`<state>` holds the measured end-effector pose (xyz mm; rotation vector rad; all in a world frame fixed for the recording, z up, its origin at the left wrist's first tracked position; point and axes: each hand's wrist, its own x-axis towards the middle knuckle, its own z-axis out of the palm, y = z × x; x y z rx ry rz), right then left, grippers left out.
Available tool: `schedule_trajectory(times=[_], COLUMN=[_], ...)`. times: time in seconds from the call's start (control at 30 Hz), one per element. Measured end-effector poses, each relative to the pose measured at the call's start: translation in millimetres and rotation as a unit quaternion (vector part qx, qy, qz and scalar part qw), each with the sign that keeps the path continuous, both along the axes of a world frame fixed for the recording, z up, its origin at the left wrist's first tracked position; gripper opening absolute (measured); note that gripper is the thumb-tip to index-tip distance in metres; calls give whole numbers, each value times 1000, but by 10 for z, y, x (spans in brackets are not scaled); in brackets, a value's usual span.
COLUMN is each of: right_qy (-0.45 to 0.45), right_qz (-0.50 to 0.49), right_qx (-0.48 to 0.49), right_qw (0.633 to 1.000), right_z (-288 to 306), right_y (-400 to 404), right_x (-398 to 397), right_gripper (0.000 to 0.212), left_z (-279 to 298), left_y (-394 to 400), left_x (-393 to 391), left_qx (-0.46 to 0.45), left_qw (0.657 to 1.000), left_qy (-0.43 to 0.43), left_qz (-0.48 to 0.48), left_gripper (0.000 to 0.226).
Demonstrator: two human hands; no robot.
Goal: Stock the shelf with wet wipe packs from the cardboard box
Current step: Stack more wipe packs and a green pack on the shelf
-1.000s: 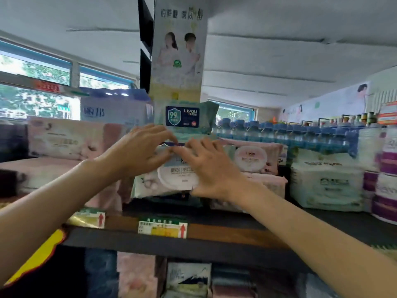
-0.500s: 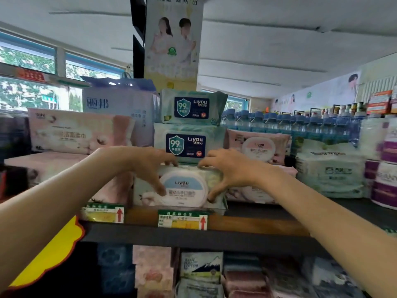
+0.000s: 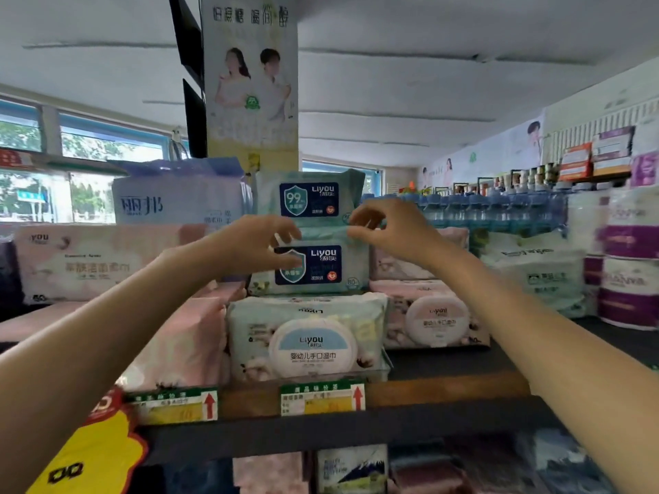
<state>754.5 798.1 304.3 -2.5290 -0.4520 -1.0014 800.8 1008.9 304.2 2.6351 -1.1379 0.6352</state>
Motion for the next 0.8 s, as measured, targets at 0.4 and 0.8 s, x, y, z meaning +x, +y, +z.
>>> schedule_trajectory(times=[0.4, 0.8], right_qy=[125, -48], right_qz=[15, 108], right_qx=[245, 265], right_qw=[961, 957], right_z=[469, 644], right_y=[-160, -79], right_x=[1246, 925], right_gripper=[117, 99], left_z=[415, 392], left_y=[-282, -331], left_x=[1256, 956], left_qx=[-305, -478], left_qw=[937, 856], left_qy=[113, 190], left_qz=[131, -46], left_gripper=[137, 70])
